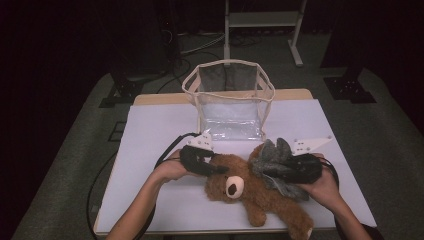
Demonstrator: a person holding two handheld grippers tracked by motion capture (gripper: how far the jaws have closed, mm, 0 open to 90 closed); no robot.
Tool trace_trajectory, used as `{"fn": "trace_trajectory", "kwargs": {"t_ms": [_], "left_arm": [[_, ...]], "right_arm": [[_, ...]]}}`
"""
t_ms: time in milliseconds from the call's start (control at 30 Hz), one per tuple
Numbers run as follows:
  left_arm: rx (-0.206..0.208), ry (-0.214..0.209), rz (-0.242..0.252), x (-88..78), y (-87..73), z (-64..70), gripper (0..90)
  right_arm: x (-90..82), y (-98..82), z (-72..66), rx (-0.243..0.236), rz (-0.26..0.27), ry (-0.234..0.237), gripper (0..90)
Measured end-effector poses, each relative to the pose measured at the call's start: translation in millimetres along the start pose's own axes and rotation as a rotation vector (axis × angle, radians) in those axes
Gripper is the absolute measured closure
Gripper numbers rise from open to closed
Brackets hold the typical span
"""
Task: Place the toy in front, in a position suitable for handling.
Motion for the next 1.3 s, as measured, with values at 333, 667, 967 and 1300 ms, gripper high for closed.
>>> {"fn": "trace_trajectory", "kwargs": {"t_ms": [333,667,967,1300], "left_arm": [[-0.010,-0.042,0.039,-8.7,-17.5,9.2,54.3],[-0.027,-0.104,0.037,1.3,-13.5,14.9,28.9],[-0.045,-0.140,-0.016,25.8,-6.2,18.9,9.1],[0.030,-0.039,-0.049,22.9,4.1,18.1,50.1]], "right_arm": [[-1.6,8.9,0.1,-0.015,-0.021,-0.005,73.7],[1.0,-13.7,-9.5,0.007,-0.068,0.051,75.1],[1.0,-17.7,-20.8,-0.029,-0.086,0.032,75.3],[-3.3,-12.7,-11.8,-0.004,-0.034,0.011,74.6]]}}
Point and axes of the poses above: each handheld gripper's, and its own axes: x roughly forward along the jaws, y roughly out of its top, z roughly to its right, the point moved 2 cm from there along x, roughly forward along the jaws, and after that the axes turned 2 degrees about y, right-handed, at the moved point
